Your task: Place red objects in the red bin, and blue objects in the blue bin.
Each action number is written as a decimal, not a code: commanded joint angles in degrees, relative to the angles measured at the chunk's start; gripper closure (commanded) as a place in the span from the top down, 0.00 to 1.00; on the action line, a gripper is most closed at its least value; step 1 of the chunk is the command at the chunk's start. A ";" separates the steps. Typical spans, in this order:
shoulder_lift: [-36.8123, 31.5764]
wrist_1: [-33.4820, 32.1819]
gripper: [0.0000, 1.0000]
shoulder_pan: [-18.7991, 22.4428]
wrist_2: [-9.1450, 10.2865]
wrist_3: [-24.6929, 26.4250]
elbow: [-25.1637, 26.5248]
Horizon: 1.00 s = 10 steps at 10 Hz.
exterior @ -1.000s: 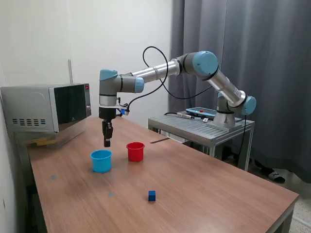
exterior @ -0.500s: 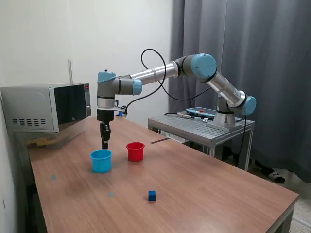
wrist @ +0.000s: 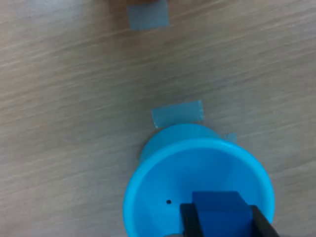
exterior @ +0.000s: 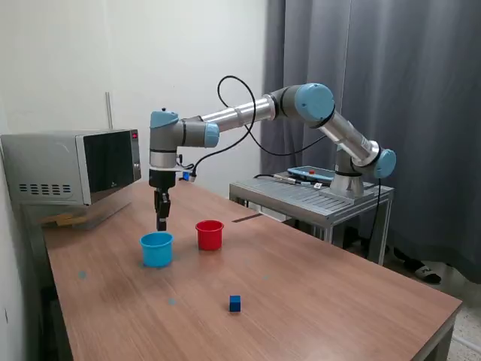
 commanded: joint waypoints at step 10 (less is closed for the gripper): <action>0.01 -0.62 0.00 0.54 0.18 -2.24 0.24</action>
